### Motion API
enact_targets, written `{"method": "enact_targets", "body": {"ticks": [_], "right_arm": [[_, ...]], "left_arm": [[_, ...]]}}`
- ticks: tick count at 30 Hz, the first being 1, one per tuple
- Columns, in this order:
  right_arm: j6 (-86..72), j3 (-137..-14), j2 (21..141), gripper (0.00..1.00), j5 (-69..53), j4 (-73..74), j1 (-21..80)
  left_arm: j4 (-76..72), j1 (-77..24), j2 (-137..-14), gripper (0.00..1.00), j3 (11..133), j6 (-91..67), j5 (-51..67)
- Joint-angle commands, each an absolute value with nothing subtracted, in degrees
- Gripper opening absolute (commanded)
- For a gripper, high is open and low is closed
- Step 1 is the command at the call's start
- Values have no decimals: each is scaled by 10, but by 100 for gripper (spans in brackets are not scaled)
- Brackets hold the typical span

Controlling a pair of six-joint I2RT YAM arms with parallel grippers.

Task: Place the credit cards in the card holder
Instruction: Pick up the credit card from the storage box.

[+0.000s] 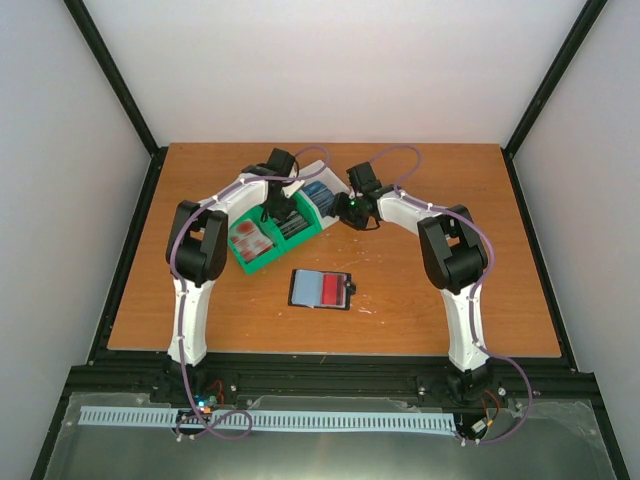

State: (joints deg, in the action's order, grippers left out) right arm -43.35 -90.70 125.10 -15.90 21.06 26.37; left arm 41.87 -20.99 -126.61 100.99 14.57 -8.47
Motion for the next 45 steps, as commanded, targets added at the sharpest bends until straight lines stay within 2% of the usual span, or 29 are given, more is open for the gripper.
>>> {"method": "enact_targets", "body": {"ticks": [1, 5, 9, 15, 45], "right_arm": [[-414, -899, 1270, 56, -148, 244, 264], [-414, -901, 1271, 56, -149, 244, 264], [-411, -902, 1270, 56, -146, 246, 263], [-411, -901, 1270, 56, -145, 247, 264], [-416, -888, 1266, 54, -146, 240, 264]], "left_arm": [[423, -205, -1283, 35, 1034, 161, -85], [420, -202, -1292, 34, 1032, 163, -110], [415, -199, -1293, 25, 1035, 168, -125], [428, -193, -1291, 20, 1058, 171, -122], [431, -181, -1258, 12, 1070, 169, -155]]}}
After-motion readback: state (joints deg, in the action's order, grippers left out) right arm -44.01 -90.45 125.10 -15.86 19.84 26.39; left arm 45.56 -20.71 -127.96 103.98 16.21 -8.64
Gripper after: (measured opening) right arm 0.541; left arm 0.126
